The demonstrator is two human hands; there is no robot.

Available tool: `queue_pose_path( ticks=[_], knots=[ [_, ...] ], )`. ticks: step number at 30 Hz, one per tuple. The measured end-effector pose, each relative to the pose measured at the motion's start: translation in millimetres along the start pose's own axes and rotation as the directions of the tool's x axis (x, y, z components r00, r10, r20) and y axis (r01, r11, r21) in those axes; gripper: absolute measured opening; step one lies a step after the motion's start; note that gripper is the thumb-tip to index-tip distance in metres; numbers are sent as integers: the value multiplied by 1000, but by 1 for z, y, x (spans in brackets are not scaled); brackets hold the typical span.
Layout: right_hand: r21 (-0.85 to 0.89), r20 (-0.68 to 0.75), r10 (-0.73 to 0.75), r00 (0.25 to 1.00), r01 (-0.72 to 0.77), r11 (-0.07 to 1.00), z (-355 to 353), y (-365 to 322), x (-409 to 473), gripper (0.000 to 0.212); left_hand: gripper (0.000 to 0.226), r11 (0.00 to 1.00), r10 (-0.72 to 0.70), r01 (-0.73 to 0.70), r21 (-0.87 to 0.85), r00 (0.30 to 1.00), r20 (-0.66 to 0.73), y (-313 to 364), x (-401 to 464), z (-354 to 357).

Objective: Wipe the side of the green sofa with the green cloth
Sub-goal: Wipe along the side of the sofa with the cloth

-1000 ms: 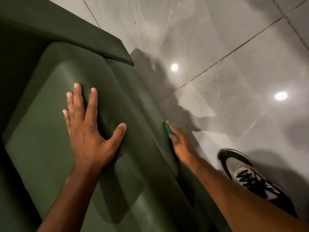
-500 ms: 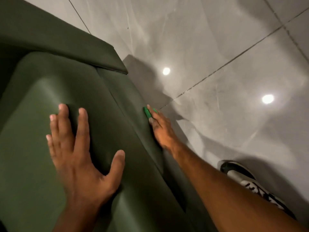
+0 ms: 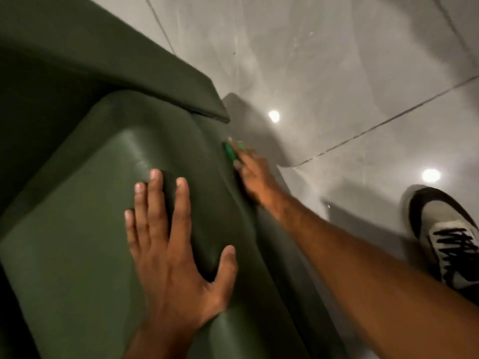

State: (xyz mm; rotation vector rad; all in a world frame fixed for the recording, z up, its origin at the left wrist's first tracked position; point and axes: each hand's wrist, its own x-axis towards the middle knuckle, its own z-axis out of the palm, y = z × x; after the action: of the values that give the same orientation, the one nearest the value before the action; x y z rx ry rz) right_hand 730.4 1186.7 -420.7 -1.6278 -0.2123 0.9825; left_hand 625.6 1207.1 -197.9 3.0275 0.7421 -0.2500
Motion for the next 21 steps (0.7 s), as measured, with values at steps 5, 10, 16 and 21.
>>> queue_pose_path(
  ticks=[5, 10, 16, 21],
  knots=[
    [189, 92, 190, 977, -205, 960, -14, 19, -33, 49, 99, 1000, -2, 3, -9, 999, 51, -4, 7, -7],
    [-123, 88, 75, 993, -64, 990, -15, 9, -97, 49, 89, 996, -70, 72, -46, 997, 43, 4, 22, -14],
    [-239, 101, -197, 975, 216, 947, 0, -33, -16, 45, 93, 995, -75, 75, -59, 997, -4, 5, 21, -4],
    [-90, 165, 108, 980, -94, 992, -12, -6, 32, 48, 92, 994, -90, 88, -67, 996, -29, 4, 18, -1]
  ],
)
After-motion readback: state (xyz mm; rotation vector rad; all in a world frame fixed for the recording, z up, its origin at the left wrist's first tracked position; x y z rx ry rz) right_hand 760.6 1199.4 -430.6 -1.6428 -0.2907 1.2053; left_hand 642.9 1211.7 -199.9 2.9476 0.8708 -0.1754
